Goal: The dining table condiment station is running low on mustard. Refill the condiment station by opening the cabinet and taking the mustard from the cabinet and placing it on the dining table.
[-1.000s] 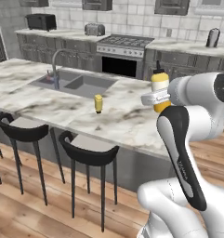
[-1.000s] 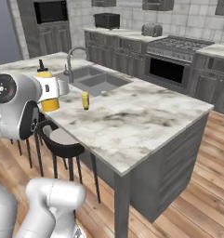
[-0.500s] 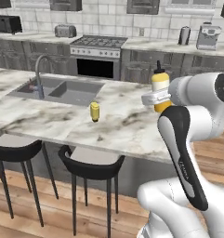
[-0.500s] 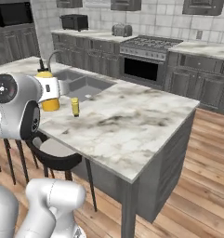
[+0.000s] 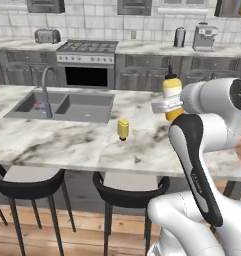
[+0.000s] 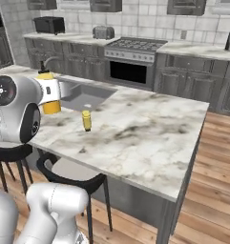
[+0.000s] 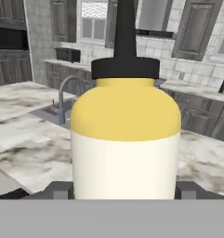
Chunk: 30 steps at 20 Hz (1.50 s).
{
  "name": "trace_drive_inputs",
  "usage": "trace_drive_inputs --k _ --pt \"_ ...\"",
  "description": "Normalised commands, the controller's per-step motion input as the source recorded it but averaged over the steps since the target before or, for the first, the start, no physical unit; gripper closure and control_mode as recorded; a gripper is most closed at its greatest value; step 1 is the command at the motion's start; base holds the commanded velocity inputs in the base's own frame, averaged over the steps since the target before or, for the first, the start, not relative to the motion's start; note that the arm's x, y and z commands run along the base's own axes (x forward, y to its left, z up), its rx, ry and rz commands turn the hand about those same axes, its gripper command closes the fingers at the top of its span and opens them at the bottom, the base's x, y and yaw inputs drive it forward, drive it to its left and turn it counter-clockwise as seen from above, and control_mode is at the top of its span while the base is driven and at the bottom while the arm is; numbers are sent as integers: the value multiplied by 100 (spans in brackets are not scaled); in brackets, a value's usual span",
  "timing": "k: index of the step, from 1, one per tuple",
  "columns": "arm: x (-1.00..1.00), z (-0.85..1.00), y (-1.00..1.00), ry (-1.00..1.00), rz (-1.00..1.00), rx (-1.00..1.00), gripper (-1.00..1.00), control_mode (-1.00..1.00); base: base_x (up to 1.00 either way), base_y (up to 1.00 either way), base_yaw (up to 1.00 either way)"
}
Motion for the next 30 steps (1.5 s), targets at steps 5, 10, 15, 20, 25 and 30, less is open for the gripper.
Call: trace_drive_inputs --k 5,10,15,20,25,30 --pt "0 0 0 0 0 0 100 100 59 32 -28" --pt "0 0 0 0 0 0 100 100 52 3 -18" --pt "38 -5 0 0 -2 0 100 -100 0 0 0" --pt "27 -28 -13 0 2 0 100 -100 0 0 0" --pt "34 -51 -19 0 17 0 100 -100 0 0 0" --pt "38 -63 -26 0 33 0 100 -100 0 0 0"
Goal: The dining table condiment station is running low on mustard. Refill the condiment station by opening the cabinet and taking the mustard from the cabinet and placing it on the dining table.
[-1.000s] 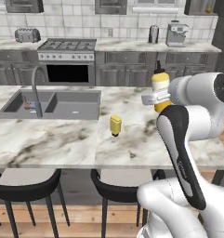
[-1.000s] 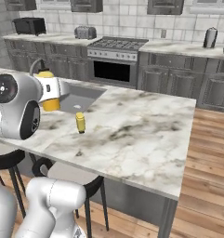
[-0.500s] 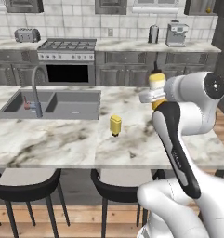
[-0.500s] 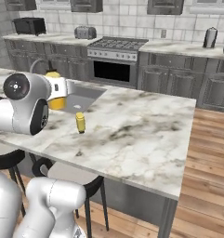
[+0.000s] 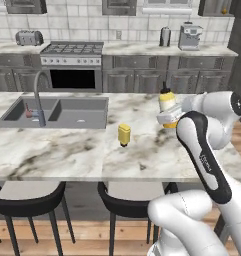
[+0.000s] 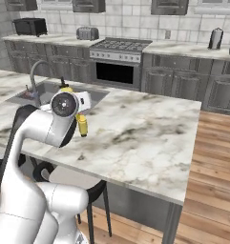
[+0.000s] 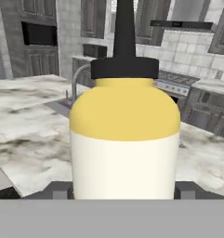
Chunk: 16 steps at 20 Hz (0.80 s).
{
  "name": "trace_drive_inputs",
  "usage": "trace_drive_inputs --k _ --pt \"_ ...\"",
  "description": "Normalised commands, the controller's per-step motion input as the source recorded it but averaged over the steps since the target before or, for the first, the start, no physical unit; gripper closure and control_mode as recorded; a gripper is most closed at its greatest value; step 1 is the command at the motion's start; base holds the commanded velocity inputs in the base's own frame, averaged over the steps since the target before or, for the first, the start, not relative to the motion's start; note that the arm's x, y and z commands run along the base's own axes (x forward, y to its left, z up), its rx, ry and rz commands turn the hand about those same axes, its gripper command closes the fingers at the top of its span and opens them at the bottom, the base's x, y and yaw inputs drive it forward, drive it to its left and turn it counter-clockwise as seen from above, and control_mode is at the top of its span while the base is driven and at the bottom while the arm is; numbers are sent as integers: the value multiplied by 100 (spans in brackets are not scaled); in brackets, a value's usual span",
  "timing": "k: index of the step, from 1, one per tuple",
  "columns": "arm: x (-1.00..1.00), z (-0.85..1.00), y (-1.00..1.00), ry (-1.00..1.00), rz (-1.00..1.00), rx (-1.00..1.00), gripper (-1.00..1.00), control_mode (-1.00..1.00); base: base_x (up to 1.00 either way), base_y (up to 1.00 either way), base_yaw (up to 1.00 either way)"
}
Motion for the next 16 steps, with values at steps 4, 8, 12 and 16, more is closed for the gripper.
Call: trace_drive_inputs --k 4,8,12,16 --pt "43 -45 -39 -2 27 7 100 -100 0 0 0" --pt "56 -34 -44 -1 19 11 100 -100 0 0 0" --pt "48 -13 -12 3 19 9 100 -100 0 0 0" --pt "48 -4 0 12 16 2 100 -100 0 0 0"
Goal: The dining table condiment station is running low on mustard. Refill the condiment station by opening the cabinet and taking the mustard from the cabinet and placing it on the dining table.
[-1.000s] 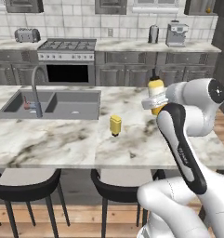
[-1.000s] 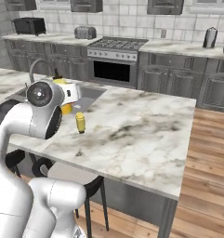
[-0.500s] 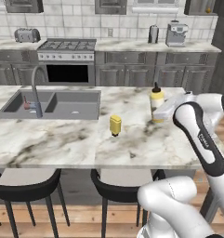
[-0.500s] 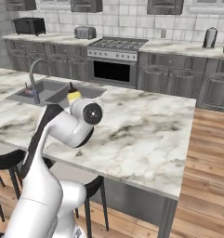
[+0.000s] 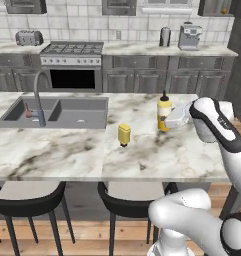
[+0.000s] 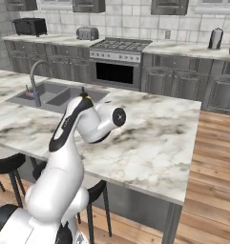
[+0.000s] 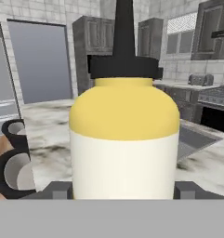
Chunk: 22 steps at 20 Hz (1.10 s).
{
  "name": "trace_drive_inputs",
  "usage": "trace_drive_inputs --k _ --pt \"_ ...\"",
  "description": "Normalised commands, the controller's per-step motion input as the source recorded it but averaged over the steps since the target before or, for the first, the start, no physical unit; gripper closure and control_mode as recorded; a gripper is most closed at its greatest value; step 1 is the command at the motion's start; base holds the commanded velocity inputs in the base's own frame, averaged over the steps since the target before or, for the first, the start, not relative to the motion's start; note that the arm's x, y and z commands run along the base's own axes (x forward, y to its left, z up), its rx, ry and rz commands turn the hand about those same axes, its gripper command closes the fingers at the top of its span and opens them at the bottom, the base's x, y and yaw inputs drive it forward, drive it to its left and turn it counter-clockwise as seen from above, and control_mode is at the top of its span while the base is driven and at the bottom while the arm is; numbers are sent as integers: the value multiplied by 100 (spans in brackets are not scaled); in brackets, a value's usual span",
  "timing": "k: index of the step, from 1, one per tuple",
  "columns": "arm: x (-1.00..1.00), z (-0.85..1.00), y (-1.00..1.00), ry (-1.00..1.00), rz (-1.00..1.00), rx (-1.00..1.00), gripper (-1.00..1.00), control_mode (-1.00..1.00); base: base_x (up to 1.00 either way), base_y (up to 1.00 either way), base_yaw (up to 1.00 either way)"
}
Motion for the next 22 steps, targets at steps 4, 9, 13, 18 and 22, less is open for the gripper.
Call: trace_drive_inputs --k 4,9,13,18,22 --pt "41 -14 0 7 14 0 100 -100 0 0 0" --pt "29 -33 0 1 10 0 100 -100 0 0 0" --pt "24 -50 7 0 8 0 100 -100 0 0 0" --pt "29 -52 15 0 6 1 100 -100 0 0 0" --pt "30 -37 8 0 6 3 100 -100 0 0 0"
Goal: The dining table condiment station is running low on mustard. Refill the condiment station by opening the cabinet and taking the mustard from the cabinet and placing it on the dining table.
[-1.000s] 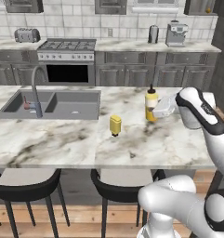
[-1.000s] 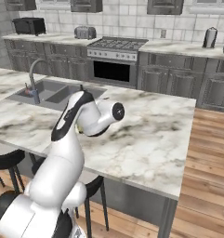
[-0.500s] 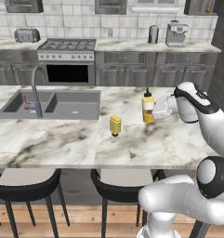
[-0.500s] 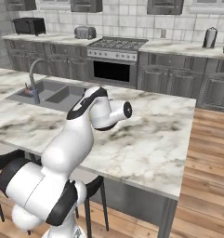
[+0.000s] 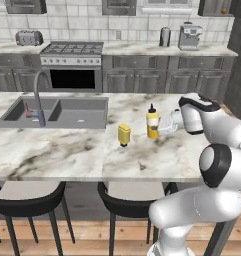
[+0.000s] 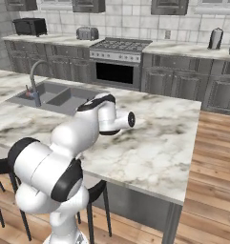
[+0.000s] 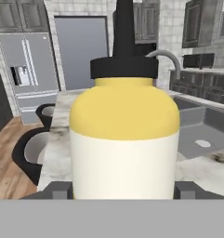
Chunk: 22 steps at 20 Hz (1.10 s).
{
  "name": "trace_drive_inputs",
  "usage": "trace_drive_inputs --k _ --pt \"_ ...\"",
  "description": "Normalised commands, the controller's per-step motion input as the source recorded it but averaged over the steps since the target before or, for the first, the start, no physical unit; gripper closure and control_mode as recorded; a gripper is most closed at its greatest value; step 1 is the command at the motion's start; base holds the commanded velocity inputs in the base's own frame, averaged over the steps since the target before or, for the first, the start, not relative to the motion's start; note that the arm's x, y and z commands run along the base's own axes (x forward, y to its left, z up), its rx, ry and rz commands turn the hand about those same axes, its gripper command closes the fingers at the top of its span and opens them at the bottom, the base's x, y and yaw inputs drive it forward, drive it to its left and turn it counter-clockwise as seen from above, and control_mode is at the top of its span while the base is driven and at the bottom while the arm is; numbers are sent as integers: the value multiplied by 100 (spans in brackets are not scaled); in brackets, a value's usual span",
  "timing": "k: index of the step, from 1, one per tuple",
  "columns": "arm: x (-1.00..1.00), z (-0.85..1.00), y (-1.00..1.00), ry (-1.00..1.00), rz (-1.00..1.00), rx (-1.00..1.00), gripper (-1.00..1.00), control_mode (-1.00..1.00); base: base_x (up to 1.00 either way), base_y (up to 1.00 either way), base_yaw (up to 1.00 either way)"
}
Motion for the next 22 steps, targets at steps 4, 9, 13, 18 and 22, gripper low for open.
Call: trace_drive_inputs --k 4,9,13,18,22 --pt "36 -12 1 -1 1 4 100 -100 0 0 0" --pt "40 -10 0 -1 0 4 100 -100 0 0 0" --pt "34 -27 0 0 1 1 100 -100 0 0 0" --pt "31 -42 0 0 5 0 100 -100 0 0 0" --pt "27 -47 0 0 8 0 100 -100 0 0 0"
